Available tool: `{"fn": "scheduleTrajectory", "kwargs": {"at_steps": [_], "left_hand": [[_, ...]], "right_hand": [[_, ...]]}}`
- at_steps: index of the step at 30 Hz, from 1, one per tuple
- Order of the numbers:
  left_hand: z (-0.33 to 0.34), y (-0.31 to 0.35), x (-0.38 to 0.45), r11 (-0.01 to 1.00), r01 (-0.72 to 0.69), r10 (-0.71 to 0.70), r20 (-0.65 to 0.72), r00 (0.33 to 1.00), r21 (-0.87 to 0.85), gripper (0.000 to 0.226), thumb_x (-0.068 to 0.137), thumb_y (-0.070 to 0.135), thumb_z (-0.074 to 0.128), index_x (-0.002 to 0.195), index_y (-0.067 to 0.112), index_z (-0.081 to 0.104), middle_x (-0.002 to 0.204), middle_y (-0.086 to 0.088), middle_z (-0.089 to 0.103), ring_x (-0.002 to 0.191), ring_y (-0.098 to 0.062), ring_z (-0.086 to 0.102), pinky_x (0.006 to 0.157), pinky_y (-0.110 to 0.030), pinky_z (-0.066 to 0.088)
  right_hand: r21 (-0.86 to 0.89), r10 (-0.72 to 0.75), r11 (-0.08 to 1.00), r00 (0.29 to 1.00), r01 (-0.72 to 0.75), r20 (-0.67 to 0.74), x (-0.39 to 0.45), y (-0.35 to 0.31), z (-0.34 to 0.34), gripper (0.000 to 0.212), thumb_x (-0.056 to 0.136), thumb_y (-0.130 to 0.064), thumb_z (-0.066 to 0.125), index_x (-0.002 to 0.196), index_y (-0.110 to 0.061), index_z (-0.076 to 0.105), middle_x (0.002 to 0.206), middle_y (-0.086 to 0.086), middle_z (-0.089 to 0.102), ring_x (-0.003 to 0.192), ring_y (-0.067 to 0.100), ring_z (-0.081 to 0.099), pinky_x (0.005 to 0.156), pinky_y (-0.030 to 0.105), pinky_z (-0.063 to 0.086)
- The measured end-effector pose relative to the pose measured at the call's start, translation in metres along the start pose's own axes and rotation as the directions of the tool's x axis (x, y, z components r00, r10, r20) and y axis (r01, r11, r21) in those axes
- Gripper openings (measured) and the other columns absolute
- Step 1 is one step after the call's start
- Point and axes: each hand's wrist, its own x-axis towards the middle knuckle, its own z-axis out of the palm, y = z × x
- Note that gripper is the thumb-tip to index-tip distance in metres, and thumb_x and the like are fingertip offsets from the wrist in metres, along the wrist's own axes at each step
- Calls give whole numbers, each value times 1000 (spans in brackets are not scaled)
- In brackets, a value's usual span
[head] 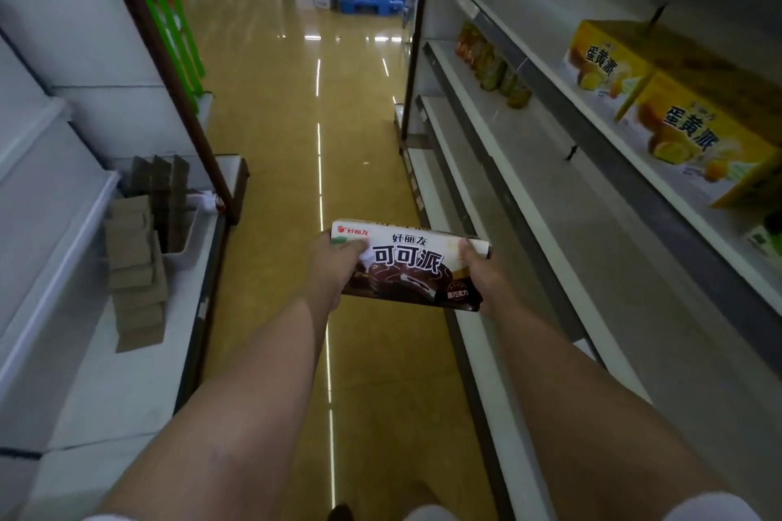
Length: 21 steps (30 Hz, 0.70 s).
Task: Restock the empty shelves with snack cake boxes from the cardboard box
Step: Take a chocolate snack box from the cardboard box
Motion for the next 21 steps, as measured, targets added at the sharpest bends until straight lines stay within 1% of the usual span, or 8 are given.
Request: {"fn": "scheduleTrajectory", "kwargs": {"at_steps": [3, 5, 8, 10, 13, 18, 19, 21], "left_hand": [[10, 21, 46, 1000, -14, 13, 21, 1000, 23, 34, 91, 10, 61, 123, 6, 51, 101, -3, 61, 69, -3, 53, 44, -15, 41], [21, 38, 76, 999, -21, 20, 49, 999, 29, 31, 91, 9, 62, 120, 7, 51, 93, 2, 59, 67, -2, 52, 41, -13, 41], [43, 66, 120, 998, -32, 28, 92, 995, 50, 30, 91, 12, 62, 118, 9, 49, 95, 0, 62, 67, -6, 58, 38, -12, 43], [58, 85, 151, 996, -54, 46, 111, 993, 73, 32, 90, 13, 63, 118, 9, 50, 102, -4, 65, 68, -8, 62, 41, -15, 45], [85, 115, 191, 991, -82, 68, 127, 989, 103, 30, 89, 11, 64, 116, 11, 50, 92, 2, 62, 66, -4, 58, 42, -13, 44], [122, 157, 252, 986, -132, 113, 171, 979, 100, 35, 88, 12, 65, 120, 10, 50, 105, -3, 63, 71, -5, 57, 53, -19, 41], [127, 164, 262, 986, -133, 115, 177, 978, 99, 36, 88, 13, 66, 120, 10, 50, 106, -4, 64, 72, -5, 57, 53, -20, 41], [140, 180, 284, 986, -138, 116, 205, 972, 97, 36, 89, 14, 65, 120, 10, 49, 99, -1, 64, 70, -5, 56, 48, -18, 42]], "right_hand": [[16, -80, 997, 993, 82, -92, 16, -28, 10, 48, 86, -50, 62, 121, -17, 59, 110, 6, 67, 96, 24, 66, 79, 36, 55], [30, -104, 994, 986, 109, -134, 38, -45, 13, 38, 89, -45, 61, 116, -18, 60, 107, 5, 67, 94, 23, 66, 74, 33, 55], [60, -117, 990, 974, 131, -192, 77, -75, 15, 37, 86, -48, 62, 111, -21, 59, 110, 7, 67, 95, 25, 66, 86, 44, 55], [76, -132, 985, 965, 152, -225, 104, -100, 14, 43, 88, -45, 62, 120, -17, 58, 112, 8, 66, 97, 26, 65, 90, 47, 53], [94, -123, 984, 956, 153, -267, 140, -136, 11, 51, 88, -46, 62, 127, -14, 54, 115, 10, 64, 99, 28, 65, 91, 48, 53], [33, -181, 978, 911, 207, -371, 187, -190, 8, 51, 85, -52, 61, 122, -18, 55, 115, 7, 64, 100, 26, 64, 92, 47, 51], [23, -194, 975, 901, 219, -387, 193, -200, 8, 48, 86, -52, 60, 121, -19, 56, 114, 6, 65, 100, 25, 63, 93, 46, 51], [8, -216, 970, 879, 242, -426, 208, -220, 7, 45, 87, -51, 59, 119, -19, 57, 109, 4, 64, 99, 24, 63, 93, 45, 51]]}}
